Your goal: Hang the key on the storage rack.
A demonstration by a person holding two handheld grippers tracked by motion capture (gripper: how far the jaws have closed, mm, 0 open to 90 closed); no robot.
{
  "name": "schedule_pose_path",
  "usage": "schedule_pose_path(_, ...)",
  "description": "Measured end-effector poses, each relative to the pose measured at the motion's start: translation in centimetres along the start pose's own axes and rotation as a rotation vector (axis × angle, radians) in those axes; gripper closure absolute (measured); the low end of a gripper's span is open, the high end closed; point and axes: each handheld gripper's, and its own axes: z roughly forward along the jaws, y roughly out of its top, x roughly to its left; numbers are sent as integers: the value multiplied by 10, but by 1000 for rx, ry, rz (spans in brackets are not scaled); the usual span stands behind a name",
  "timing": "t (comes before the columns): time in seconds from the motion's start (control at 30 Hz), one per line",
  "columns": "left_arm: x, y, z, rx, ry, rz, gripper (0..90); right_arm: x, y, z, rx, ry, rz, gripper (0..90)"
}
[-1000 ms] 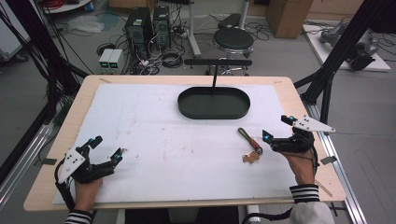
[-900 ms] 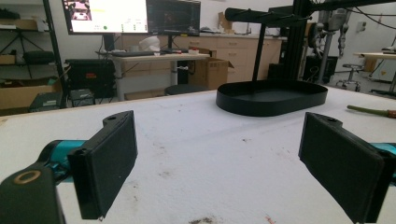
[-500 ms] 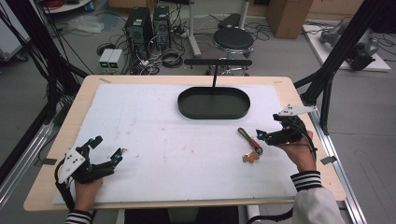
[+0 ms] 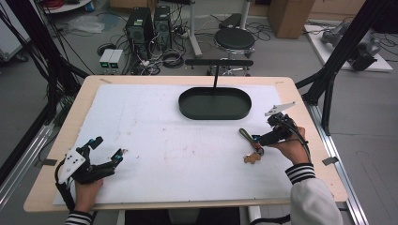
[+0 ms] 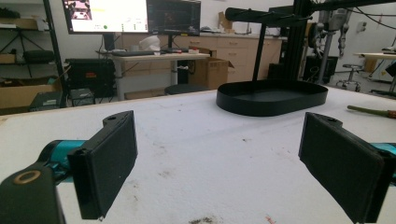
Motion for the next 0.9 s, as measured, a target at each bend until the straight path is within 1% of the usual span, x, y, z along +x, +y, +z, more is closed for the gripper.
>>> schedule_pose_path(0.03,0,0,0,1,0,-1,120,0,0,4,25,4,2,27)
schedule_pose_path(0.07,0,0,0,1,0,-1,120,0,0,4,25,4,2,27)
schedule_pose_path(0.1,0,0,0,2,0,0,120,0,1,7,43,10,3,27)
schedule_pose_path(0.13,0,0,0,2,0,0,120,0,1,7,43,10,3,27)
schedule_pose_path(0.17,0,0,0,2,0,0,120,0,1,10,62,12,8,27)
schedule_pose_path(0.23,0,0,0,2,1,-1,120,0,1,11,67,16,7,27)
schedule_pose_path(0.3,0,0,0,3,1,0,120,0,1,13,89,15,14,27)
schedule_pose_path(0.37,0,0,0,3,1,0,119,-1,2,16,117,19,6,27)
schedule_pose_path(0.4,0,0,0,3,1,0,119,-1,2,16,117,19,6,27)
schedule_pose_path(0.47,0,0,0,3,1,0,119,0,3,18,137,14,2,27)
schedule_pose_path(0.5,0,0,0,3,-1,2,119,1,5,20,159,19,12,27)
schedule_pose_path(0.53,0,0,0,3,-1,2,120,1,5,20,159,19,12,27)
schedule_pose_path(0.57,0,0,0,3,1,1,120,2,6,23,183,21,14,28)
schedule_pose_path(0.6,0,0,0,3,1,0,120,2,6,23,183,21,14,28)
schedule_pose_path(0.67,0,0,0,3,1,0,120,3,8,26,210,20,9,28)
schedule_pose_path(0.7,0,0,0,3,1,0,120,4,9,29,229,22,14,28)
schedule_pose_path(0.73,0,0,0,3,-1,2,120,4,9,29,229,22,14,28)
schedule_pose_path(0.77,0,0,0,3,0,2,120,4,10,31,247,10,21,28)
schedule_pose_path(0.8,0,0,0,3,1,0,120,4,10,31,247,10,21,28)
schedule_pose_path(0.83,0,0,0,3,1,0,120,4,10,33,266,9,27,28)
schedule_pose_path(0.87,0,0,0,3,1,-1,120,4,10,33,266,9,27,28)
schedule_pose_path(0.9,0,0,0,3,1,-3,120,4,9,35,283,10,38,28)
